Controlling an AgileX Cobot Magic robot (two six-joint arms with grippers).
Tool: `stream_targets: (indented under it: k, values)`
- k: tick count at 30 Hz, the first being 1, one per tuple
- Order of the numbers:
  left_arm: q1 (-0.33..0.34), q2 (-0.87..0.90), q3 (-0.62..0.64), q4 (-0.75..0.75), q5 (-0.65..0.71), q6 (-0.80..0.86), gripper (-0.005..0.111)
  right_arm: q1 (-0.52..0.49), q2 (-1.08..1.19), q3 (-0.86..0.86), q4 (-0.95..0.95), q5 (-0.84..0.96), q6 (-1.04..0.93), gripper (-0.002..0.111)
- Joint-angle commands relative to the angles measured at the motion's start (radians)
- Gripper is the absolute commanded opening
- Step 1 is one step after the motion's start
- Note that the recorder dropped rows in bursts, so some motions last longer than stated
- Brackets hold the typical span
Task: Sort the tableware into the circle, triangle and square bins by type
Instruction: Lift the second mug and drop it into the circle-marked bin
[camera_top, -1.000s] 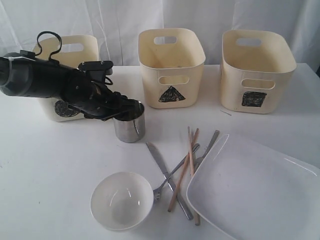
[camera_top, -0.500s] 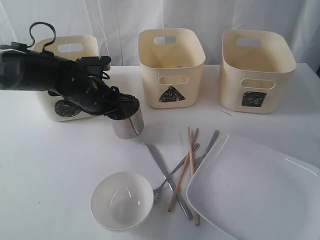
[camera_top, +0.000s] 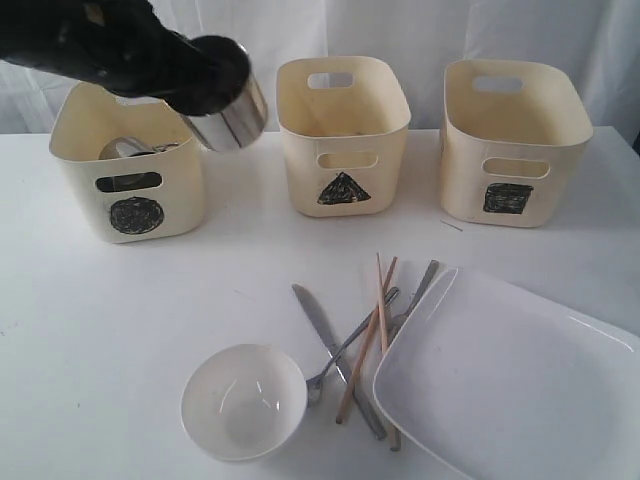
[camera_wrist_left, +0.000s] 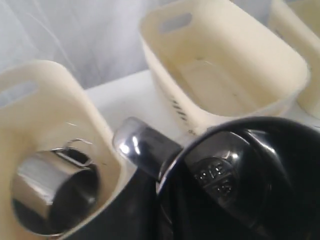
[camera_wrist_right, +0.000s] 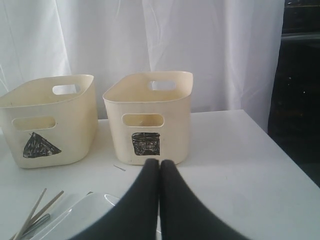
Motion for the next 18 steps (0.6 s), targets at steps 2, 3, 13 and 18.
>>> stream_targets:
  k: [2, 3, 13, 18]
  values:
    - [0.152, 0.007, -0.002, 0.152, -0.11, -0.052, 0.0, 0.002, -0.004, 0.005, 0.0, -0.016, 0.0, 0.0]
    - [0.182, 0.022, -0.002, 0.152, -0.152, -0.055, 0.0, 0.002, -0.004, 0.005, 0.0, -0.016, 0.0, 0.0]
    - [0.348, 0.288, -0.043, 0.149, -0.477, -0.055, 0.0, 0.002, -0.004, 0.005, 0.0, -0.016, 0.0, 0.0]
    - [0.357, 0.446, -0.19, 0.149, -0.509, -0.041, 0.0, 0.002, -0.004, 0.005, 0.0, -0.016, 0.0, 0.0]
